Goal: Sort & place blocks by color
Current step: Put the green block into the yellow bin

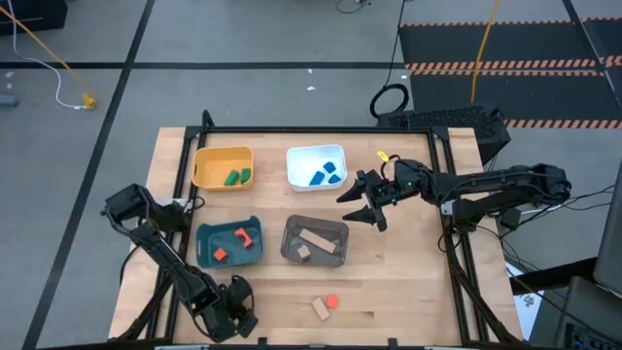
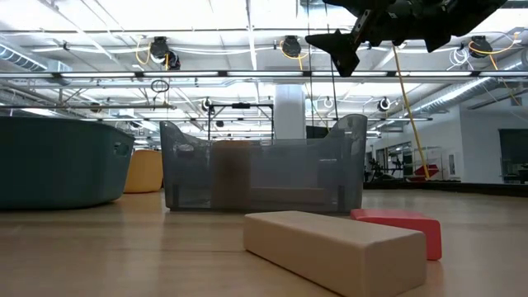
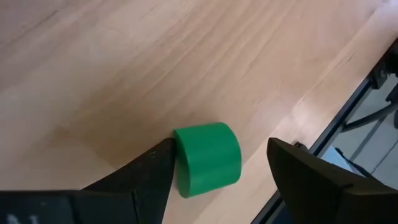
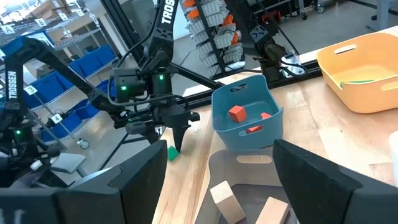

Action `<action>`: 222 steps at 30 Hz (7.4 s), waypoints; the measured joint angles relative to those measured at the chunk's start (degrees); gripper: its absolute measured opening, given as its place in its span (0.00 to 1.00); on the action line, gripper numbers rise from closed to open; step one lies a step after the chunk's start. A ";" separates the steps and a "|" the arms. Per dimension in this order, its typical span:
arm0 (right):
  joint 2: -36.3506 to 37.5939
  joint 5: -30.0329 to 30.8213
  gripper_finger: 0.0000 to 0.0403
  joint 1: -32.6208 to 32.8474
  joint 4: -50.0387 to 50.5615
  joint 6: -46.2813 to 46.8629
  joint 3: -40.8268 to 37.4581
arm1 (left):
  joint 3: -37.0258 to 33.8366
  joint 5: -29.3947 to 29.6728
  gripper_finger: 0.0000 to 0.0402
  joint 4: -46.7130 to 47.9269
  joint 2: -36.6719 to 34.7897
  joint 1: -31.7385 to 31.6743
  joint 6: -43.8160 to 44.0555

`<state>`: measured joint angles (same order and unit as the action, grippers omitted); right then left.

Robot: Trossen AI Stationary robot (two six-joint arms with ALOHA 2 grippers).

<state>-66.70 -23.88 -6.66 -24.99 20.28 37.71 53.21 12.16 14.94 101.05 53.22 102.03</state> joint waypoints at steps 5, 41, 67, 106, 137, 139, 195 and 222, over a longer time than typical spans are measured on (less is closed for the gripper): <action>0.00 0.00 0.70 0.00 0.00 0.02 0.00 | 0.15 0.11 0.64 2.01 0.09 1.11 -2.37; 0.00 0.00 0.70 0.00 0.00 0.00 0.00 | -0.22 15.85 0.39 9.34 -1.31 2.90 -36.01; 0.00 0.00 0.70 0.00 0.00 0.02 0.00 | -0.10 1.60 0.61 9.02 -8.32 1.04 27.20; 0.01 0.00 0.70 0.00 0.00 0.02 0.01 | -0.02 -7.45 0.67 12.31 -4.56 -5.73 29.03; 0.02 0.00 0.70 0.00 0.00 -0.01 0.02 | 0.15 -8.98 0.33 13.64 -2.51 -6.61 17.11; 0.02 0.00 0.70 0.00 0.00 0.01 0.02 | 0.09 -8.65 0.33 12.81 -2.62 -6.61 15.96; 0.02 0.00 0.70 0.00 0.00 0.01 0.02 | 14.15 39.47 0.35 72.69 -24.42 -37.45 -31.21; 0.02 0.00 0.70 0.00 0.00 0.02 0.02 | -26.31 38.65 0.37 20.87 -42.85 -61.66 -34.51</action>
<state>-66.67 -23.88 -6.66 -24.99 20.29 37.74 26.90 50.81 35.81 58.19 -8.44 67.52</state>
